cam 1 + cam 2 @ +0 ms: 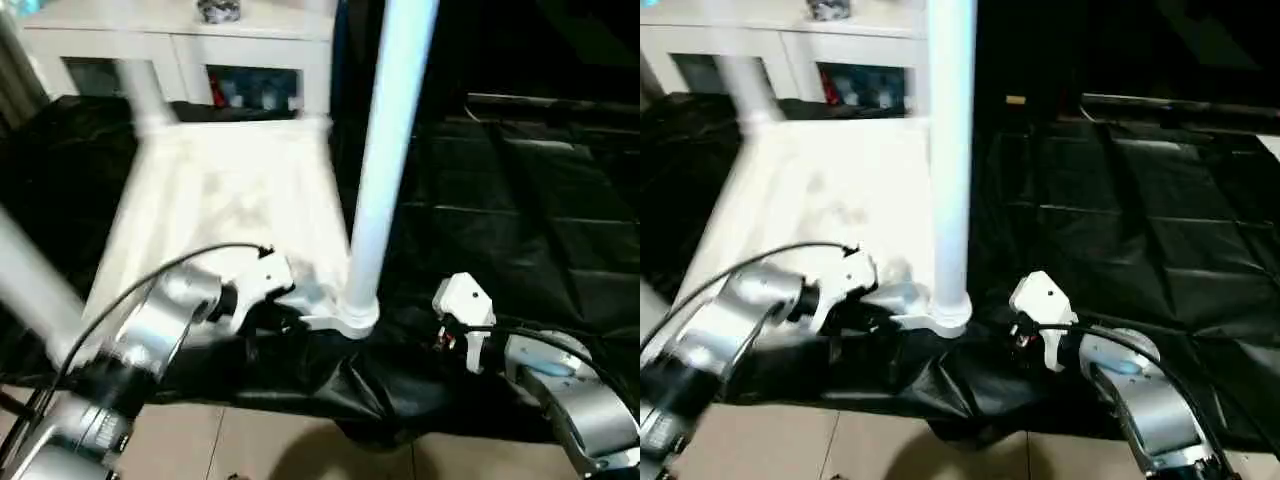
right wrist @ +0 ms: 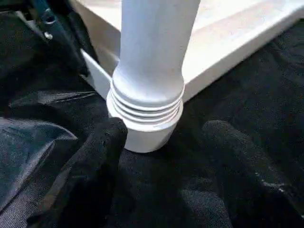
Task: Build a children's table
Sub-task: Rotate leg to tighten
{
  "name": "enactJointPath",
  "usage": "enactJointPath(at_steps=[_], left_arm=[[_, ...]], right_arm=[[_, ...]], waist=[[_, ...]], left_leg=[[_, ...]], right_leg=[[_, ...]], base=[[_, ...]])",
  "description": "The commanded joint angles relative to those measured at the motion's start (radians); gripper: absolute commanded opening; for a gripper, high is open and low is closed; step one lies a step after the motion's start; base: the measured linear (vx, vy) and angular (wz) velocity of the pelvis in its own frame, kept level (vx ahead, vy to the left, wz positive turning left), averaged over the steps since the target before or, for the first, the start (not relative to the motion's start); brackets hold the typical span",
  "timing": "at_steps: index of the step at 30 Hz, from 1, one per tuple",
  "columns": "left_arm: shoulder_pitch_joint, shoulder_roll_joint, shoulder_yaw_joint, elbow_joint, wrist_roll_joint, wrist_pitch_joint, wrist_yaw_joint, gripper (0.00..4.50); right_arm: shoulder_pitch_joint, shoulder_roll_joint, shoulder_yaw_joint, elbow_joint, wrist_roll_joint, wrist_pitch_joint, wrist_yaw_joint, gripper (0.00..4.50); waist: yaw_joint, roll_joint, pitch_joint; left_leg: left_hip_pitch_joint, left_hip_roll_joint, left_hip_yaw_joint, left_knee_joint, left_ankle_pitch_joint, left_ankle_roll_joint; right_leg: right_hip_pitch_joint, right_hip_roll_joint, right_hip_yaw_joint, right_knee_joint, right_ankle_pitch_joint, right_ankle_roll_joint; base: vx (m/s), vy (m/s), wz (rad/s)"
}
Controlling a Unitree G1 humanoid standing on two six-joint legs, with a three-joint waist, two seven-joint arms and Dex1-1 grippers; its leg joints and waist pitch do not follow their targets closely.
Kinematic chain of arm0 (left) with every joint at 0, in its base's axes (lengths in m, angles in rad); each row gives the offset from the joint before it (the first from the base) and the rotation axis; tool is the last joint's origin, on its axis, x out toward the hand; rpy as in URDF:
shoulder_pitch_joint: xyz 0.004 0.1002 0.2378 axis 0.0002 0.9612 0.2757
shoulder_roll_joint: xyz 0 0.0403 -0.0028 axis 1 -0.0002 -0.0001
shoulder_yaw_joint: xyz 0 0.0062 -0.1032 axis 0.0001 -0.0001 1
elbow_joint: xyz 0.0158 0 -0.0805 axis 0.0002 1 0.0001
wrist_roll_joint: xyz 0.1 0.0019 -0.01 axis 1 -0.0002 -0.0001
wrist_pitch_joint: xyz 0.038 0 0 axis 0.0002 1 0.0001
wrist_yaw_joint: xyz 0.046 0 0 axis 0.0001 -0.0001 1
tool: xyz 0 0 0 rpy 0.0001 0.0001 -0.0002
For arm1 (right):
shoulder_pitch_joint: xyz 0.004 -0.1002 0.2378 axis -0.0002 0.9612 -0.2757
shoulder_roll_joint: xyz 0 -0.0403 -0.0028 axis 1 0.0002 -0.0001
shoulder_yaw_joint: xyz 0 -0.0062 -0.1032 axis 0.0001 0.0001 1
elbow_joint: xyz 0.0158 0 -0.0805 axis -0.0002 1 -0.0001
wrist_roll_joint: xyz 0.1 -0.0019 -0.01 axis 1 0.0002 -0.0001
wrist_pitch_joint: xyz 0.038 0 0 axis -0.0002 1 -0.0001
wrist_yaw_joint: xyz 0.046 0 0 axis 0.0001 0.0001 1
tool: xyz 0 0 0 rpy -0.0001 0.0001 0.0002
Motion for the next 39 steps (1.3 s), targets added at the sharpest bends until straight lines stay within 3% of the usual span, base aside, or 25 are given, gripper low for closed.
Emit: enactJointPath(at_steps=[1, 2, 3, 4, 5, 6, 7, 10, 14, 16, 19, 20, 26, 27, 31, 33, 38, 39], left_arm=[[0.028, -0.003, 0.022, -0.045, -0.016, -0.035, 0.030, 0.00], [0.028, -0.003, 0.022, -0.045, -0.016, -0.035, 0.030, 0.00], [0.025, -0.018, 0.024, -0.018, -0.011, -0.134, 0.061, 0.00], [0.022, -0.023, 0.027, -0.011, -0.011, -0.141, 0.069, 0.00], [0.009, -0.040, 0.039, 0.020, -0.010, -0.179, 0.100, 0.00], [0.008, -0.041, 0.040, 0.023, -0.010, -0.183, 0.102, 0.00], [0.002, -0.047, 0.044, 0.034, -0.010, -0.206, 0.113, 0.00], [-0.006, -0.060, 0.063, 0.049, -0.026, -0.186, 0.132, 0.56], [-0.004, -0.050, 0.062, 0.037, -0.058, -0.150, 0.097, 0.78], [-0.011, -0.048, 0.056, 0.044, -0.065, -0.147, 0.080, 0.96], [-0.031, -0.049, 0.048, 0.081, -0.059, -0.171, 0.070, 1.16], [-0.042, -0.051, 0.051, 0.100, -0.059, -0.169, 0.071, 1.25], [-0.062, -0.043, 0.034, 0.136, -0.071, -0.135, 0.049, 1.25], [-0.060, -0.048, 0.038, 0.132, -0.082, -0.118, 0.044, 1.56], [-0.064, -0.050, 0.033, 0.146, -0.069, -0.120, 0.057, 1.68], [-0.066, -0.051, 0.031, 0.161, -0.062, -0.131, 0.067, 2.07], [-0.059, -0.044, 0.018, 0.155, -0.067, -0.108, 0.049, 2.07], [-0.057, -0.042, 0.016, 0.159, -0.064, -0.104, 0.049, 1.82]], right_arm=[[-0.015, 0.005, 0.004, 0.018, -0.015, -0.006, -0.011, 2.95], [-0.015, 0.005, 0.004, 0.018, -0.015, -0.006, -0.011, 2.95], [-0.028, 0.005, 0.006, 0.025, -0.017, -0.005, -0.012, 2.95], [-0.030, 0.005, 0.006, 0.027, -0.017, -0.005, -0.012, 2.95], [-0.040, 0.001, 0.007, 0.034, -0.020, -0.006, -0.012, 2.95], [-0.041, 0.001, 0.007, 0.034, -0.021, -0.006, -0.012, 2.95], [-0.046, -0.002, 0.008, 0.038, -0.024, -0.007, -0.011, 2.95], [-0.052, -0.001, 0.015, 0.031, -0.027, -0.001, -0.008, 2.95], [-0.053, 0.009, 0.024, 0.020, -0.024, 0.000, -0.008, 2.95], [-0.046, 0.016, 0.020, 0.013, -0.014, 0.005, -0.009, 2.95], [-0.038, 0.012, 0.018, 0.010, -0.011, 0.007, -0.007, 2.95], [-0.035, 0.010, 0.017, 0.008, -0.011, 0.007, -0.005, 2.95], [-0.042, -0.005, 0.000, 0.013, -0.008, 0.008, 0.002, 2.95], [-0.047, -0.006, -0.001, 0.021, -0.010, 0.006, 0.002, 2.95], [-0.056, -0.007, -0.003, 0.028, -0.011, 0.004, 0.002, 2.95], [-0.061, -0.008, -0.003, 0.031, -0.010, 0.003, 0.002, 2.95], [-0.066, -0.006, -0.003, 0.038, -0.009, 0.001, -0.004, 2.95], [-0.069, -0.002, -0.002, 0.041, -0.008, 0.002, -0.007, 2.95]], waist=[[0.012, -0.006, -0.055], [0.012, -0.005, -0.055], [0.016, -0.006, -0.055], [0.016, -0.006, -0.055], [0.019, -0.017, -0.055], [0.023, -0.013, -0.056], [0.021, -0.022, -0.055], [0.027, -0.020, -0.056], [0.027, -0.019, -0.059], [0.027, -0.025, -0.059], [0.029, -0.023, -0.059], [0.031, -0.018, -0.059], [0.037, -0.019, -0.059], [0.038, -0.020, -0.059], [0.040, -0.022, -0.060], [0.042, -0.022, -0.061], [0.046, -0.023, -0.061], [0.046, -0.023, -0.061]], left_leg=[[0.001, 0.016, -0.003, -0.068, -0.207, 0.045], [0.000, 0.014, -0.003, -0.067, -0.207, 0.047], [0.002, 0.013, -0.001, -0.066, -0.207, 0.049], [0.002, 0.013, 0.001, -0.065, -0.208, 0.048], [0.003, 0.014, 0.001, -0.065, -0.202, 0.049], [0.004, 0.014, 0.001, -0.065, -0.197, 0.050], [0.004, 0.016, 0.003, -0.065, -0.197, 0.050], [0.003, 0.014, 0.003, -0.064, -0.178, 0.049], [-0.001, 0.014, 0.001, -0.064, -0.162, 0.049], [0.000, 0.014, 0.003, -0.063, -0.156, 0.055], [0.001, 0.013, 0.003, -0.062, -0.146, 0.059], [0.004, 0.013, 0.004, -0.062, -0.156, 0.055], [0.003, 0.013, 0.003, -0.064, -0.164, 0.044], [0.003, 0.014, 0.003, -0.063, -0.161, 0.044], [0.003, 0.014, 0.003, -0.062, -0.147, 0.050], [0.004, 0.014, 0.004, -0.061, -0.147, 0.052], [0.004, 0.015, 0.004, -0.061, -0.139, 0.051], [0.004, 0.014, 0.004, -0.061, -0.139, 0.050]], right_leg=[[0.053, -0.064, 0.038, -0.089, -0.192, -0.206], [0.053, -0.064, 0.038, -0.090, -0.201, -0.202], [0.050, -0.064, 0.039, -0.094, -0.225, -0.192], [0.048, -0.062, 0.040, -0.094, -0.224, -0.188], [0.049, -0.062, 0.040, -0.090, -0.220, -0.182], [0.048, -0.062, 0.040, -0.091, -0.219, -0.178], [0.047, -0.062, 0.041, -0.092, -0.219, -0.173], [0.048, -0.065, 0.041, -0.088, -0.213, -0.163], [0.051, -0.064, 0.039, -0.082, -0.167, -0.173], [0.050, -0.064, 0.040, -0.082, -0.150, -0.178], [0.050, -0.063, 0.040, -0.080, -0.138, -0.180], [0.049, -0.063, 0.041, -0.082, -0.146, -0.179], [0.052, -0.065, 0.041, -0.080, -0.146, -0.180], [0.052, -0.066, 0.041, -0.080, -0.146, -0.182], [0.052, -0.065, 0.041, -0.078, -0.132, -0.183], [0.052, -0.065, 0.041, -0.078, -0.132, -0.183], [0.052, -0.066, 0.041, -0.077, -0.125, -0.182], [0.052, -0.065, 0.041, -0.076, -0.123, -0.181]], base=[[0.000, 0.000, 0.00], [0.000, 0.000, 0.00], [0.000, 0.000, 0.00], [0.000, 0.000, 0.00], [0.000, 0.000, 0.00], [0.000, 0.000, 0.00], [0.000, 0.000, 0.00], [0.000, 0.000, 0.00], [0.000, 0.000, 0.00], [0.000, 0.000, 0.00], [0.000, 0.000, 0.00], [0.000, 0.000, 0.00], [0.000, 0.000, 0.00], [0.000, 0.000, 0.00], [0.000, 0.000, 0.00], [0.000, 0.000, 0.00], [0.000, 0.000, 0.00], [0.000, 0.000, 0.00]])
